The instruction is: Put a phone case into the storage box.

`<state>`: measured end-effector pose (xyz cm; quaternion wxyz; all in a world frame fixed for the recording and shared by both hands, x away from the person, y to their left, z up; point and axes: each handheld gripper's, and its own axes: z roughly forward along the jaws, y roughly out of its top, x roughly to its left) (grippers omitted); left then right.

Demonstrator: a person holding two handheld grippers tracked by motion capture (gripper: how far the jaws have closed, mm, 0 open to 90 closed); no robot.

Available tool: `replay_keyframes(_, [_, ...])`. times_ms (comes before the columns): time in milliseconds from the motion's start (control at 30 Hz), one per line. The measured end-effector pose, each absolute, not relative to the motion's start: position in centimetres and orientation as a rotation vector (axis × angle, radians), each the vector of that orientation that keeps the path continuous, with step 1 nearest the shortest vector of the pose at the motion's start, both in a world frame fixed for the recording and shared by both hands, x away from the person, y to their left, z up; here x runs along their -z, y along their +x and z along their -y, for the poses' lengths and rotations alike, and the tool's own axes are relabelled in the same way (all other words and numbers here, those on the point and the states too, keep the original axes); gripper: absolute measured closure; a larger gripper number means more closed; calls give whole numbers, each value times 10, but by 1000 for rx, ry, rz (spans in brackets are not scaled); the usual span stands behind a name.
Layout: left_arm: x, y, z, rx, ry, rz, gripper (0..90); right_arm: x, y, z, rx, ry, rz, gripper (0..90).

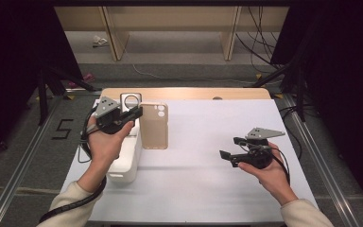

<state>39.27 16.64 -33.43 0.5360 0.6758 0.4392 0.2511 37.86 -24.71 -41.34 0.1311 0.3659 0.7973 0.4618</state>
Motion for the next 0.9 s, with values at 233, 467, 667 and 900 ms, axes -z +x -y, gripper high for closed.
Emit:
replay_keyframes(233, [331,393,-171,-613,1606,-1043,848,413,376,252,-1341,1071,-2305,196])
replay_keyframes(467, [329,395,-178,-623,1609,-1047,848,413,374,257,-1342,1076,-2296,191])
replay_keyframes(667, [326,395,-185,-628,1599,-1056,848,413,372,260,-1343,1083,-2288,190])
replay_keyframes(900, [319,395,-195,-640,1576,-1064,848,413,371,262,-1341,1090,-2285,190])
